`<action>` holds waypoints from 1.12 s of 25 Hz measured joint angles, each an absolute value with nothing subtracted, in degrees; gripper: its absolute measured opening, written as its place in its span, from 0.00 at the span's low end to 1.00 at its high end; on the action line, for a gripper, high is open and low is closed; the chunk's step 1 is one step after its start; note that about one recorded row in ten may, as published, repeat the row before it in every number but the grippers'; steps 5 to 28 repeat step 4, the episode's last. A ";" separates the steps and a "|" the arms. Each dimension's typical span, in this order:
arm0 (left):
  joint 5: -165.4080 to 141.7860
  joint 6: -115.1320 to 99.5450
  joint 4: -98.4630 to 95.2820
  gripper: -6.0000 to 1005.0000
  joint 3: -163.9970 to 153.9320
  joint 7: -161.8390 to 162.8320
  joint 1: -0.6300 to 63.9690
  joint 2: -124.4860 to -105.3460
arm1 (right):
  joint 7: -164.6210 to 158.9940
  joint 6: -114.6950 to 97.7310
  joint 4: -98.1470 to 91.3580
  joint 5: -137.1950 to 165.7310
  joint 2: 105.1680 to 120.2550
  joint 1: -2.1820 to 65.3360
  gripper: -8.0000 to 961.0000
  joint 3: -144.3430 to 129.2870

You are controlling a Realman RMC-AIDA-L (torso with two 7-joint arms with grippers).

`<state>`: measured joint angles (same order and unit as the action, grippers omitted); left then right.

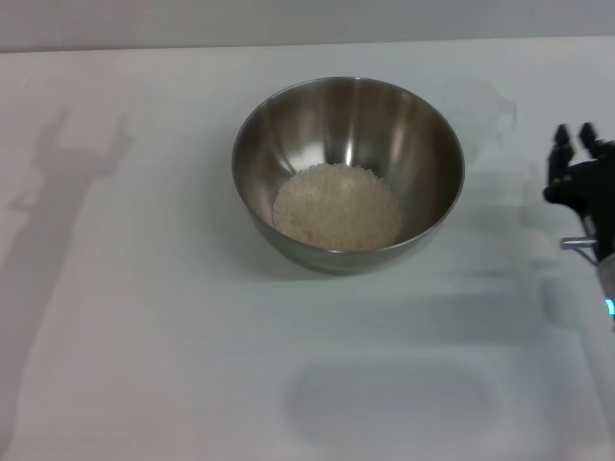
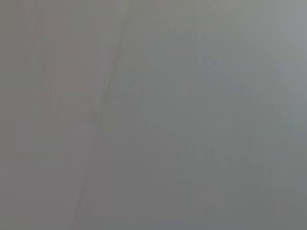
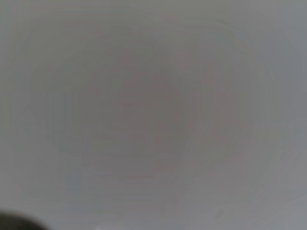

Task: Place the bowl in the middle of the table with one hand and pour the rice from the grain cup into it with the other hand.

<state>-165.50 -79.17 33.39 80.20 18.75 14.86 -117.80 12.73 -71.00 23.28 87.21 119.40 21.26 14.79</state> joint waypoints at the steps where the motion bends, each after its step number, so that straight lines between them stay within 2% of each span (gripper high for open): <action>1: -165.50 -79.12 33.37 0.86 80.20 18.65 14.87 -117.81 | 12.73 -73.03 23.31 87.12 119.43 20.70 0.24 14.98; 4: -165.50 -78.75 32.86 0.86 80.14 18.22 15.11 -117.94 | 12.74 -79.38 23.28 87.08 119.41 20.16 0.24 15.05; 28: -165.50 -78.75 32.86 0.86 80.14 18.22 15.11 -117.94 | 12.74 -79.38 23.28 87.08 119.41 20.16 0.24 15.05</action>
